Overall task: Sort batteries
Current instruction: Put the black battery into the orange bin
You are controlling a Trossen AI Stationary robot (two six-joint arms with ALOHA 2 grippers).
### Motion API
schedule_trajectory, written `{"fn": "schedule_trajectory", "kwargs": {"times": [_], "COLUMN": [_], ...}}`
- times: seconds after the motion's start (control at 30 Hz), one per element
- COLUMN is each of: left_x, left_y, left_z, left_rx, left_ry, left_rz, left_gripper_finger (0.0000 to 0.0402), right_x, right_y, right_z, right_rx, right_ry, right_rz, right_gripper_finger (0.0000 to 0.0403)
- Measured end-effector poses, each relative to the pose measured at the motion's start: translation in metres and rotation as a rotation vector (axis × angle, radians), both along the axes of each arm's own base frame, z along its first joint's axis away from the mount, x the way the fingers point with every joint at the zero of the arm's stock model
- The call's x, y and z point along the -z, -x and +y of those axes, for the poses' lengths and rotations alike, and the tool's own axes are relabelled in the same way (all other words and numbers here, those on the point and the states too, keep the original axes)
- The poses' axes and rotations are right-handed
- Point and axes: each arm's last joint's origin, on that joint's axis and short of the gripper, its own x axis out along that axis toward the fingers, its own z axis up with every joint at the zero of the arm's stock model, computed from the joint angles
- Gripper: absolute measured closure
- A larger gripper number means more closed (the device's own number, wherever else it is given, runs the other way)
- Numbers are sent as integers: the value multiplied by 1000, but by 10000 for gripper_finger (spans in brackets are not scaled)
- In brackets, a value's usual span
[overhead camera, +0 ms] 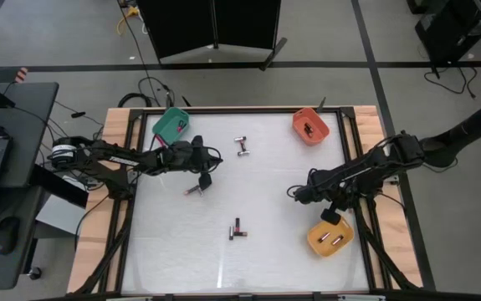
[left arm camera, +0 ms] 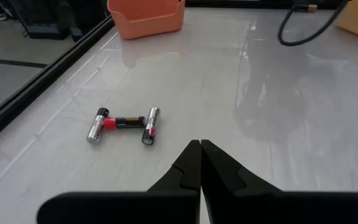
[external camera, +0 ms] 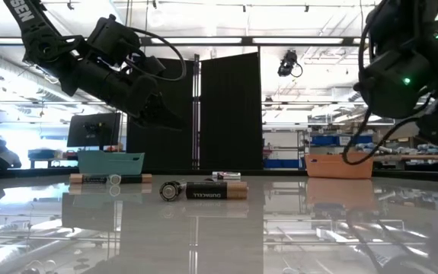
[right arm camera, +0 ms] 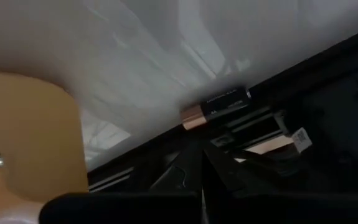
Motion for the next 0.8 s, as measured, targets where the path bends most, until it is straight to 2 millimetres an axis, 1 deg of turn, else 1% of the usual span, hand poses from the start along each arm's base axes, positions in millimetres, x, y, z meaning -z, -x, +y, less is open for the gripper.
{"fn": "schedule_trajectory", "kwargs": {"times": [0.1,0.23,0.43,0.57,0.8], "left_x": [0,0,-1,0,0], "left_y": [0,0,0,0,0], "left_z": [0,0,0,0,0], "left_rx": [1,-1,0,0,2], "left_ry": [-4,-8,-12,-12,-33], "left_rz": [-1,0,-5,1,15], "left_gripper_finger": [391,391,391,391,391], "right_x": [4,13,31,40,49], "right_y": [-3,-12,-26,-34,-33], "right_z": [3,3,-7,-13,-26], "right_rx": [-47,-86,-133,-156,-156], "right_ry": [-22,-71,-171,-228,-293], "right_rz": [17,44,95,105,142], "right_gripper_finger": [395,395,395,395,395]}}
